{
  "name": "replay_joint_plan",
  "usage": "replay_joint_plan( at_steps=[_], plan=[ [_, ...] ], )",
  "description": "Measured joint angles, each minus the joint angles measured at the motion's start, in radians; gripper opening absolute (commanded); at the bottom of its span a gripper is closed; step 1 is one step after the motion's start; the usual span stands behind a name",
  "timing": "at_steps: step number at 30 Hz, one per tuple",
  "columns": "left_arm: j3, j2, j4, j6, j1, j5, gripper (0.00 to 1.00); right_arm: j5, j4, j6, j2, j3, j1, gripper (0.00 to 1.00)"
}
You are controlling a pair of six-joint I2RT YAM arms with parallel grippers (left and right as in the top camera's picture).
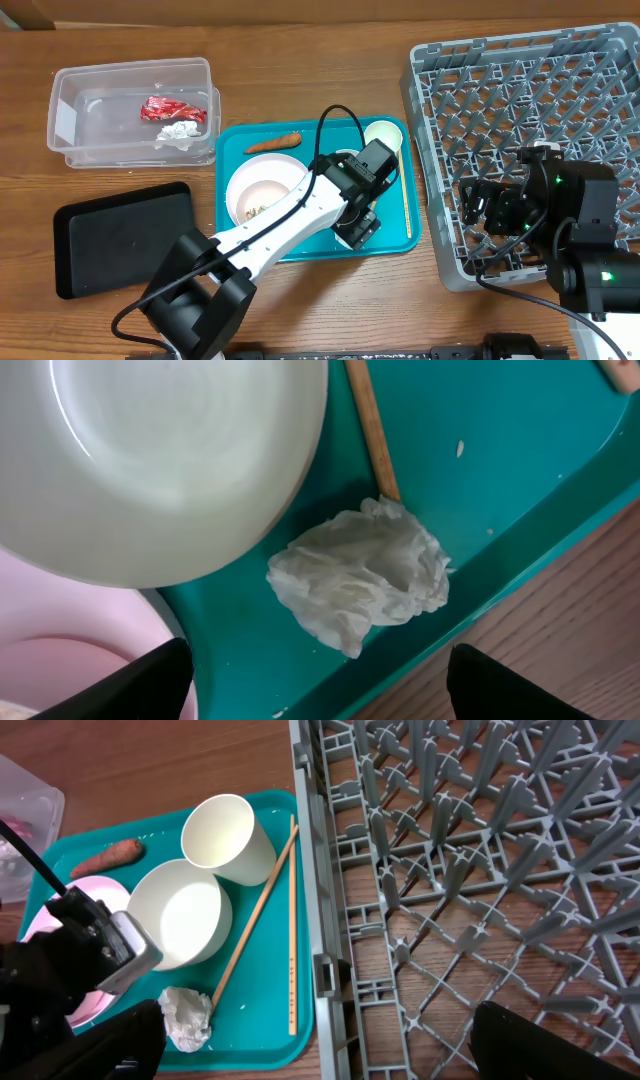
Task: Sort waste into correct bins and load items into the dishwasher
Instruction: 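Reach the left gripper to the white tissue near the chopsticks and grasp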
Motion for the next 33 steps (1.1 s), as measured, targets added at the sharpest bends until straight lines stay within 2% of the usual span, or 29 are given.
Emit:
replay_joint_plan(
  at_steps=[3, 5, 9, 15, 21, 33],
  plan=[
    [-0.008, 0.000, 0.009, -0.026, 0.000, 0.013, 0.85, 0.000, 0.000, 0.000, 0.000, 0.000, 0.000, 1.00],
    [-0.009, 0.000, 0.019, -0.061, 0.000, 0.057, 0.79, 0.000, -0.001, 0.000, 0.000, 0.000, 0.000, 1.00],
    [-0.009, 0.000, 0.026, -0.147, 0.000, 0.095, 0.84, 0.000, 0.000, 0.000, 0.000, 0.000, 0.000, 1.00],
    [-0.009, 0.000, 0.032, -0.269, 0.002, 0.103, 0.85, 0.000, 0.000, 0.000, 0.000, 0.000, 0.000, 1.00],
    [-0.009, 0.000, 0.103, -0.362, 0.002, 0.132, 0.85, 0.000, -0.005, 0.000, 0.000, 0.000, 0.000, 1.00],
    [-0.018, 0.021, 0.102, -0.758, -0.005, 0.129, 0.81, 0.000, -0.009, 0.000, 0.000, 0.000, 0.000, 1.00]
  ],
)
